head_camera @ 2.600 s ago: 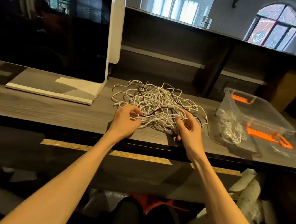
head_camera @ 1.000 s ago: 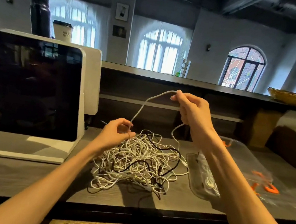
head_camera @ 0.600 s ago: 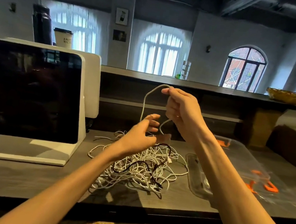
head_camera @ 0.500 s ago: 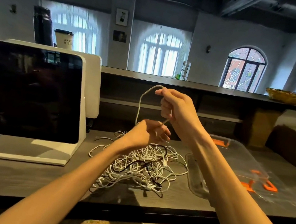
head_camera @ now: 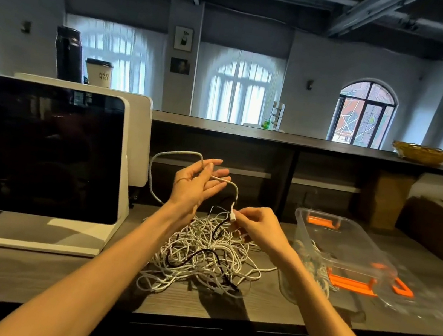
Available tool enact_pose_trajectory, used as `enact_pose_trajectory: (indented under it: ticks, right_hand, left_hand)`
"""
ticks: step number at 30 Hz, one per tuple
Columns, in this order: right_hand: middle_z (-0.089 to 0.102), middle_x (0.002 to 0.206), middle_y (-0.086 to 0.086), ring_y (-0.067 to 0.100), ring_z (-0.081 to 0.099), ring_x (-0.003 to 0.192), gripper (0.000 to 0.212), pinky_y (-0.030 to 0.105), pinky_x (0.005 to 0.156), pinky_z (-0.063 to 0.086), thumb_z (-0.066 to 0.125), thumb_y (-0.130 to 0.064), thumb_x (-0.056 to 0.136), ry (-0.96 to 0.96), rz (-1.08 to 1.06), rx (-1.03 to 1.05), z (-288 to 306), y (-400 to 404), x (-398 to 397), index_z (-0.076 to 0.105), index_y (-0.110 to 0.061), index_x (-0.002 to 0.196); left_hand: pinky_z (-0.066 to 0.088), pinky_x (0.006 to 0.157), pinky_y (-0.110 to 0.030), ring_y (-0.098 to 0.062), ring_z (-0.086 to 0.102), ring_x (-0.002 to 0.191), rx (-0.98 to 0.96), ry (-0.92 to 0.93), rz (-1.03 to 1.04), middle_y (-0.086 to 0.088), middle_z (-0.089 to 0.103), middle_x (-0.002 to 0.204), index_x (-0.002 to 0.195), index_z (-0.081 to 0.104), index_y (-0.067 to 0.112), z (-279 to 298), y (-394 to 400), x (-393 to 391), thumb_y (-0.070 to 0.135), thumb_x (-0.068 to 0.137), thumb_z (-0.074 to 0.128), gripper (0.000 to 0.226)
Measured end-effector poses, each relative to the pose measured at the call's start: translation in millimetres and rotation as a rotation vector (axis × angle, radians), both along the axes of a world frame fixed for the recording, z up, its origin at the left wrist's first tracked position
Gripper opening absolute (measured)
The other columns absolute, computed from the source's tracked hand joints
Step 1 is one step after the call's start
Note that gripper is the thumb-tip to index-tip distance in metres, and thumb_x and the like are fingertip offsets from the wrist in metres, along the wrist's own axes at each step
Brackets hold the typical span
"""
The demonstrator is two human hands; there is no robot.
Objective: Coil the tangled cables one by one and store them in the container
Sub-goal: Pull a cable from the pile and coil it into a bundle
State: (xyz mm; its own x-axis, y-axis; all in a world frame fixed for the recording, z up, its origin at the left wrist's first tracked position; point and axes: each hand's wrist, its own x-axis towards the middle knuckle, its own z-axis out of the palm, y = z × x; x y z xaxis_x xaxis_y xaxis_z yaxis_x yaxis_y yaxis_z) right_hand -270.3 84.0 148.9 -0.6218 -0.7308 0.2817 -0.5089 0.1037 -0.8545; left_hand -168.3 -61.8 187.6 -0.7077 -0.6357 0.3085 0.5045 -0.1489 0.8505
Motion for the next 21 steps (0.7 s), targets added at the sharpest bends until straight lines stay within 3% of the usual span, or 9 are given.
enact_pose_trajectory:
  ticks: [3, 6, 8, 10, 13, 15, 17, 19, 21]
  right_hand:
    - [0.072, 0.073, 0.000, 0.013, 0.065, 0.068, 0.024, 0.029, 0.062, 0.050, 0.064, -0.028, 0.101, -0.016, 0.071, -0.074, -1.0, -1.9, 8.3, 0.077, -0.011, 0.089]
    - [0.069, 0.070, 0.001, 0.010, 0.063, 0.064, 0.023, 0.023, 0.058, 0.050, 0.066, -0.025, 0.099, 0.120, 0.071, -0.170, -2.2, -3.8, 17.3, 0.075, -0.011, 0.084]
    - [0.068, 0.069, 0.004, 0.011, 0.061, 0.062, 0.022, 0.029, 0.058, 0.051, 0.066, -0.024, 0.098, 0.212, 0.048, -0.228, -3.2, -6.8, 21.7, 0.074, -0.012, 0.082]
    - [0.068, 0.068, -0.001, 0.010, 0.060, 0.062, 0.022, 0.034, 0.059, 0.051, 0.065, -0.028, 0.098, 0.331, 0.026, -0.207, -5.4, -10.6, 24.1, 0.074, -0.016, 0.082]
    - [0.064, 0.066, -0.010, 0.008, 0.059, 0.061, 0.022, 0.028, 0.056, 0.049, 0.063, -0.032, 0.096, 0.479, -0.025, -0.168, -10.5, -14.6, 27.3, 0.071, -0.022, 0.079]
    - [0.062, 0.063, -0.010, 0.006, 0.055, 0.058, 0.023, 0.032, 0.057, 0.047, 0.063, -0.033, 0.094, 0.414, -0.087, -0.265, -9.9, -16.7, 28.6, 0.068, -0.023, 0.074]
    - [0.058, 0.059, -0.007, 0.005, 0.050, 0.056, 0.028, 0.035, 0.054, 0.043, 0.063, -0.029, 0.095, 0.206, -0.138, -0.365, -3.8, -20.0, 29.6, 0.066, -0.019, 0.069]
    - [0.054, 0.057, -0.006, 0.007, 0.048, 0.055, 0.030, 0.030, 0.053, 0.040, 0.062, -0.023, 0.097, 0.025, -0.157, -0.406, 4.1, -21.8, 29.7, 0.065, -0.014, 0.069]
    - [0.053, 0.058, -0.008, 0.008, 0.048, 0.058, 0.029, 0.029, 0.056, 0.040, 0.061, -0.022, 0.097, 0.003, -0.125, -0.383, 7.3, -21.1, 29.0, 0.065, -0.015, 0.070]
  left_hand:
    - [0.059, 0.093, -0.037, -0.028, 0.072, 0.107, 0.059, 0.014, 0.011, -0.019, 0.072, 0.114, 0.117, 0.066, 0.009, -4.1, -4.3, -1.0, 0.011, 0.106, 0.045, 0.023]
    - [0.057, 0.095, -0.035, -0.026, 0.070, 0.109, 0.063, 0.022, 0.016, -0.019, 0.071, 0.115, 0.116, 0.065, 0.007, -10.8, -10.4, -2.1, 0.006, 0.105, 0.046, 0.022]
    - [0.057, 0.094, -0.032, -0.025, 0.070, 0.109, 0.046, 0.012, 0.009, -0.018, 0.071, 0.115, 0.118, 0.065, 0.004, -17.3, -13.3, -3.8, 0.003, 0.103, 0.049, 0.022]
    - [0.058, 0.092, -0.030, -0.024, 0.071, 0.109, 0.027, -0.017, 0.008, -0.018, 0.071, 0.116, 0.122, 0.064, 0.001, -24.6, -15.7, -6.2, 0.002, 0.102, 0.051, 0.024]
    - [0.058, 0.091, -0.028, -0.023, 0.071, 0.109, -0.024, -0.060, 0.036, -0.015, 0.072, 0.116, 0.126, 0.063, -0.001, -33.7, -21.2, -10.0, 0.002, 0.101, 0.053, 0.027]
    - [0.059, 0.090, -0.027, -0.023, 0.071, 0.109, -0.070, -0.084, 0.075, -0.014, 0.072, 0.115, 0.126, 0.063, -0.002, -38.0, -25.5, -12.7, 0.001, 0.100, 0.055, 0.027]
    - [0.059, 0.088, -0.025, -0.022, 0.072, 0.106, -0.098, -0.120, 0.115, -0.015, 0.073, 0.114, 0.123, 0.065, -0.003, -41.9, -29.2, -14.7, -0.001, 0.099, 0.056, 0.026]
    - [0.060, 0.084, -0.023, -0.020, 0.073, 0.101, -0.123, -0.176, 0.134, -0.018, 0.072, 0.114, 0.121, 0.065, -0.005, -47.6, -32.5, -15.8, -0.003, 0.098, 0.057, 0.025]
    - [0.060, 0.079, -0.021, -0.017, 0.073, 0.096, -0.145, -0.228, 0.129, -0.020, 0.071, 0.115, 0.121, 0.065, -0.006, -54.2, -35.1, -15.8, -0.004, 0.098, 0.057, 0.025]
